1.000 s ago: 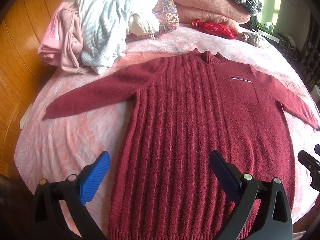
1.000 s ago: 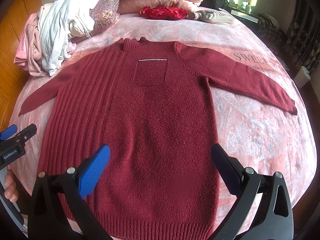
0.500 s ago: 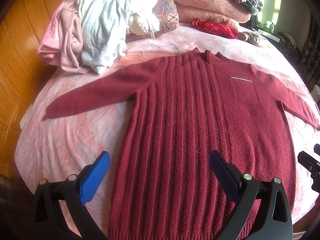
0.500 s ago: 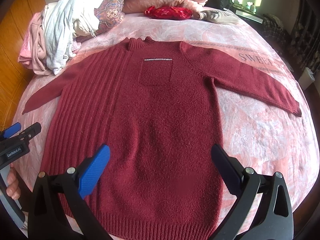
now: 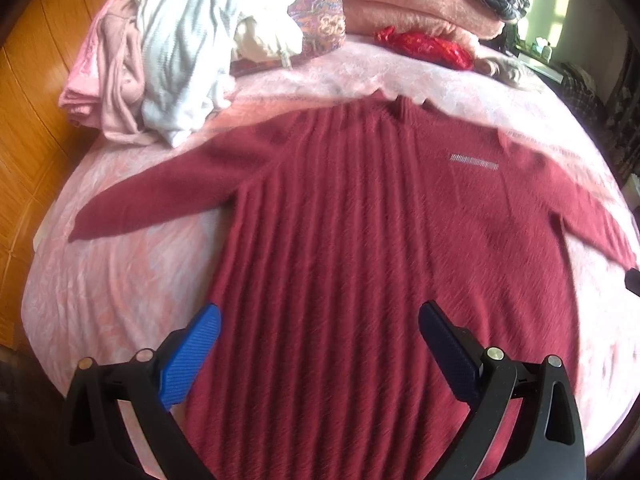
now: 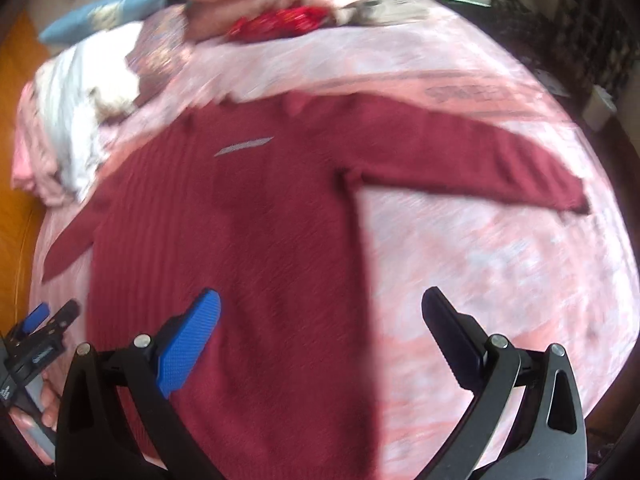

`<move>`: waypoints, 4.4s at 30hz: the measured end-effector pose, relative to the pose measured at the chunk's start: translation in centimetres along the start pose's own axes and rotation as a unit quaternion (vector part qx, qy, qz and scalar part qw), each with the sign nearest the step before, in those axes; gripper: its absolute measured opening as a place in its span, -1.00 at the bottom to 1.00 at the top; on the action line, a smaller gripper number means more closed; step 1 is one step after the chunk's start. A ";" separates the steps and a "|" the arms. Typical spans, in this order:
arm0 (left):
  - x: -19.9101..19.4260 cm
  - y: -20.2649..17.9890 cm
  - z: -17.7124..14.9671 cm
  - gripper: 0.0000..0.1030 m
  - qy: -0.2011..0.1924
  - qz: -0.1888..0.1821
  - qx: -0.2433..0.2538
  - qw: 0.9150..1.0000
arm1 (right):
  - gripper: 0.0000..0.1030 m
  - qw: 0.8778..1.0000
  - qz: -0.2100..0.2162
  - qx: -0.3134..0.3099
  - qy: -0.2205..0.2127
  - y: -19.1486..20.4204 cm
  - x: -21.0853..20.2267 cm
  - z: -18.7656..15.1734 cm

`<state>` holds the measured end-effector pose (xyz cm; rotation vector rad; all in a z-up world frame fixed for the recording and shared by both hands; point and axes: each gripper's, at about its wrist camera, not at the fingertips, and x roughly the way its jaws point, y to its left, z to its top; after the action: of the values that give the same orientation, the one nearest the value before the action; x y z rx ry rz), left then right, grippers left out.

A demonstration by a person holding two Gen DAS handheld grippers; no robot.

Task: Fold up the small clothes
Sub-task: 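Move the right tool to a sweater sleeve cuff and close on it, then carry the sleeve across the sweater body with the right tool and release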

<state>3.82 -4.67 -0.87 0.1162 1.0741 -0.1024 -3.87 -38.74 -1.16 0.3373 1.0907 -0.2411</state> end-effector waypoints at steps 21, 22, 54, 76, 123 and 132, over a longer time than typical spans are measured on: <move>9.1 -25.9 8.3 0.93 -0.037 -0.067 0.107 0.991 | 0.94 0.973 -0.024 0.225 0.047 -36.5 9.6 5.9; 9.3 -26.3 8.4 0.93 -0.037 -0.068 0.108 0.991 | 0.94 0.974 -0.024 0.220 0.051 -36.7 10.0 5.9; 13.5 -21.8 12.5 0.93 -0.022 -0.016 0.054 0.998 | -0.85 0.998 0.063 -0.021 0.004 -14.9 8.3 13.5; 13.6 -31.7 9.3 0.93 0.051 -0.141 0.130 0.980 | -0.04 0.991 0.131 -0.016 0.023 -15.1 10.1 12.0; 14.3 -1.6 14.4 -0.72 -0.015 -0.081 -0.017 0.996 | -0.01 0.971 0.211 -0.039 0.107 -1.0 17.1 12.2; 17.2 3.7 14.1 -0.44 0.022 -0.074 -0.029 0.997 | -0.11 0.980 0.127 -0.071 0.133 1.3 19.8 11.5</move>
<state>24.69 -3.49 -9.20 -0.0138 1.1276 -0.2037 14.85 -42.47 -13.93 0.3848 1.3070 0.1136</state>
